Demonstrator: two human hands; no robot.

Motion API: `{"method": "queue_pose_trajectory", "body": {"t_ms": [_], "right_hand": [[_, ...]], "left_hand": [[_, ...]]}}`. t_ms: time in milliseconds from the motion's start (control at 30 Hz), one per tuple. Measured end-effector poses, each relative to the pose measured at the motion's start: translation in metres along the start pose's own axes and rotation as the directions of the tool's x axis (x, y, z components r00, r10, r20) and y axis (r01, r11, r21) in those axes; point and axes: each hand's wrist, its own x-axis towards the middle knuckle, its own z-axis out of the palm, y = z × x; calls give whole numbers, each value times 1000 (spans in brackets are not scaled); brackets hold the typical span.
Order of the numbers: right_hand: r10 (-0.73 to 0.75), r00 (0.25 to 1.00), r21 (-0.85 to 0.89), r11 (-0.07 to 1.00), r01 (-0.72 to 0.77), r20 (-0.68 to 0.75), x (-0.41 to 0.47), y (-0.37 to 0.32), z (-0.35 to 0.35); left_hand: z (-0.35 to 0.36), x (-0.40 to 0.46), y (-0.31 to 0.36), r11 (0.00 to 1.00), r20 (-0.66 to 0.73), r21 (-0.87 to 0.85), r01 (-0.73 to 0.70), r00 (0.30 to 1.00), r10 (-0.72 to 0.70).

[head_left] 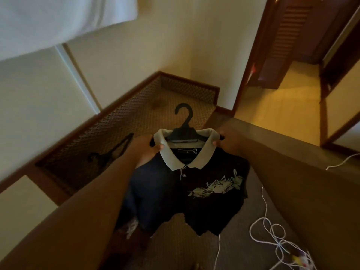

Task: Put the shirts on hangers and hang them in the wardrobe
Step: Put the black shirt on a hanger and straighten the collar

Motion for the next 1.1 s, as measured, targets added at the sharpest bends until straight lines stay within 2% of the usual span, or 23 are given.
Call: {"method": "queue_pose_trajectory", "body": {"t_ms": [200,367,633,900,1100], "right_hand": [[92,996,204,975,-87,-17,46,70,-28],[175,984,249,955,-164,-25,95,129,-58],[360,922,340,893,-295,-146,176,204,-122],[486,846,471,812,-344,-219,262,293,-170],[520,826,503,785,-362,-218,345,384,-213]], "left_hand": [[31,87,59,995,118,-83,-53,991,62],[60,174,101,981,161,-147,-128,975,152],[101,338,187,947,264,-233,-223,923,282],[143,478,278,935,310,-183,-305,884,349],[186,577,359,912,311,-245,-329,864,395]]}}
